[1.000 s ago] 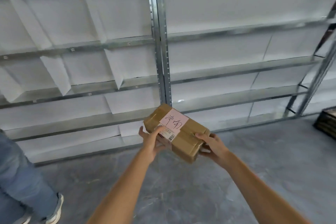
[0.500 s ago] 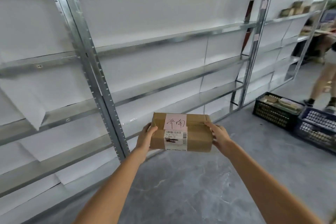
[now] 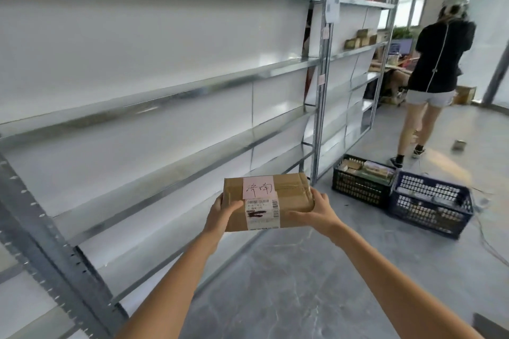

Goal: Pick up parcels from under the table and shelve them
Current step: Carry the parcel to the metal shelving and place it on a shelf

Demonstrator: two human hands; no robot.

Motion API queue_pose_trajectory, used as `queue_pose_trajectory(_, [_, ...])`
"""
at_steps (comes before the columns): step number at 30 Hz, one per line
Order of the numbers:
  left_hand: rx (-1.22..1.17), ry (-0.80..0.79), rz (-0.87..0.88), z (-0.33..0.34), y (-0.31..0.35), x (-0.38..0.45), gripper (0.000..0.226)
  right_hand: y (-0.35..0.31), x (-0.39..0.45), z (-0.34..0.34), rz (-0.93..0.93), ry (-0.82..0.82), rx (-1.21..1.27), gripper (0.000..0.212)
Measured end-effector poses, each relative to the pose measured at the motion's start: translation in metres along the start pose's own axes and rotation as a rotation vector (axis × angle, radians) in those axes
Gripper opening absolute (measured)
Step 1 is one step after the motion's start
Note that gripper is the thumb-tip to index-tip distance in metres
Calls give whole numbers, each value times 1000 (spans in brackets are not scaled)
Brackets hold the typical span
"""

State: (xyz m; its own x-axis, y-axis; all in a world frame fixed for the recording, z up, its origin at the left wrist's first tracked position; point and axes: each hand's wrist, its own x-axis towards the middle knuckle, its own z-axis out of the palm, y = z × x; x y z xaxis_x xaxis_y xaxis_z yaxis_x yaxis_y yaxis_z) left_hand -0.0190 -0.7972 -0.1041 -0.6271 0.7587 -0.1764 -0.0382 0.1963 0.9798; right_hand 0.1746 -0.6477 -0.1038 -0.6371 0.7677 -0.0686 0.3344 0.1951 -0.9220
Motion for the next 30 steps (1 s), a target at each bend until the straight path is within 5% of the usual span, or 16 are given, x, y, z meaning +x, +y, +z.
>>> queue_pose_trajectory(4, [30, -137, -28, 15, 14, 87, 87, 15, 71, -23, 6, 91, -21, 93])
queue_pose_trajectory(14, [89, -364, 58, 92, 78, 294, 111, 9, 219, -100, 52, 367, 80, 86])
queue_pose_trajectory(30, [121, -468, 126, 312, 159, 522, 92, 73, 435, -307, 73, 495, 151, 76])
